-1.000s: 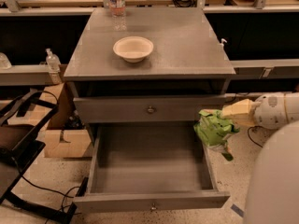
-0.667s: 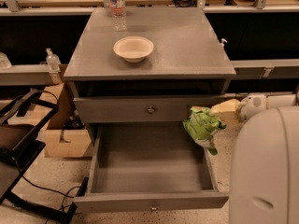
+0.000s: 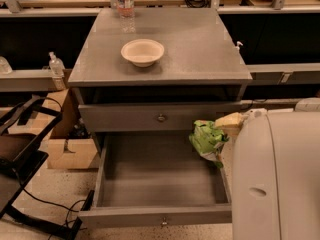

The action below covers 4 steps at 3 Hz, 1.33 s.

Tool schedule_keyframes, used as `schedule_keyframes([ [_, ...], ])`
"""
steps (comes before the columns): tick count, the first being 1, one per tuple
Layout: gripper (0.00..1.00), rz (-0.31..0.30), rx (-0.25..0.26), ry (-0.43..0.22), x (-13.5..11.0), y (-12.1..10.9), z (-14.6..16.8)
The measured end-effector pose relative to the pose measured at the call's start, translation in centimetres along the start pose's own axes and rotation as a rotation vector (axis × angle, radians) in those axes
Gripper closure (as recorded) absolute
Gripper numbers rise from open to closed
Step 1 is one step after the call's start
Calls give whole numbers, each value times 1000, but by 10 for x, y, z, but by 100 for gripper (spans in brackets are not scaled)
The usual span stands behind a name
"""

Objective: Place green rice chip bag into middle drawer

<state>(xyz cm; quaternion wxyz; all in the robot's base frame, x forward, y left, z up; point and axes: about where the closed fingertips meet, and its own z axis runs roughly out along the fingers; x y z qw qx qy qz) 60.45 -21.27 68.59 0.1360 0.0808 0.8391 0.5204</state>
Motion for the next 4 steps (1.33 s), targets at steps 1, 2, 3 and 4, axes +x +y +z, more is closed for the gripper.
schedule_keyframes([
  [1,100,-2,78,42,23,-28,55],
  [2,100,-33,171,90,49,-50,109],
  [3,82,-30,190,87,50,-56,112],
  [4,59,-30,187,91,51,-55,114],
])
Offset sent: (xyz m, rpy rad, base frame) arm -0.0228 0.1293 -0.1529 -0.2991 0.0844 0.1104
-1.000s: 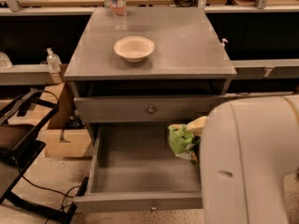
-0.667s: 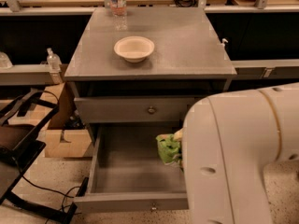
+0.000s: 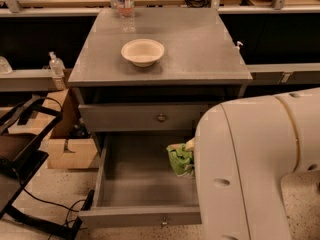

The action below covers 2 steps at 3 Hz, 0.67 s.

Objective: Place green rice chip bag into middle drawer

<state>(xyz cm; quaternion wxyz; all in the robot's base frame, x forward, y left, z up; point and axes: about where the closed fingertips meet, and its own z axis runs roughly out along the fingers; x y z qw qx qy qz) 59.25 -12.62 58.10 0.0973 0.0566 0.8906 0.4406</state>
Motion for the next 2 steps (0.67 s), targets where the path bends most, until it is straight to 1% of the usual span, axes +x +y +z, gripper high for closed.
schedule_keyframes([
  [1,35,-1,-2,4,1,1,2],
  [2,4,-2,-3,10,1,2,6],
])
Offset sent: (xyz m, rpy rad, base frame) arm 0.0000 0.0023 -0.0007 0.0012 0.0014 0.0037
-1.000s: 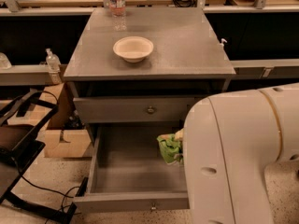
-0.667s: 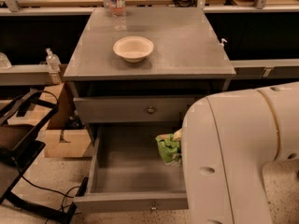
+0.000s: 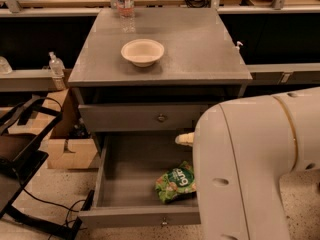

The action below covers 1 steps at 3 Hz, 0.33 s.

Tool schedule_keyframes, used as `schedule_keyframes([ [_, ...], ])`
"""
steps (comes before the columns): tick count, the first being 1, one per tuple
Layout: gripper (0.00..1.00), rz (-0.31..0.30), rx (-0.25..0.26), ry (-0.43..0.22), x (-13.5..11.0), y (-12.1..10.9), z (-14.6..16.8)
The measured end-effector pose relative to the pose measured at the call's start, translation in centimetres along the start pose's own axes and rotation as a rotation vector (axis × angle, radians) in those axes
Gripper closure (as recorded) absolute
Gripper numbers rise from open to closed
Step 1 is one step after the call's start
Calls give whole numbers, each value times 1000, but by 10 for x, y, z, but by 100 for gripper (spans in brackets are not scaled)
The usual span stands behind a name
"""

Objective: Place green rice chip bag into middle drawer

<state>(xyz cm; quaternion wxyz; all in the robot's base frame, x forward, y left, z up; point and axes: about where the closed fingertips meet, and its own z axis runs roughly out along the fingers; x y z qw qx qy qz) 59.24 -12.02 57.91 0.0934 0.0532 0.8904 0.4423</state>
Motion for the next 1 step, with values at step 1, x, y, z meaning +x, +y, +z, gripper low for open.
schedule_keyframes([
  [1,0,0,-1,2,0,0,1],
])
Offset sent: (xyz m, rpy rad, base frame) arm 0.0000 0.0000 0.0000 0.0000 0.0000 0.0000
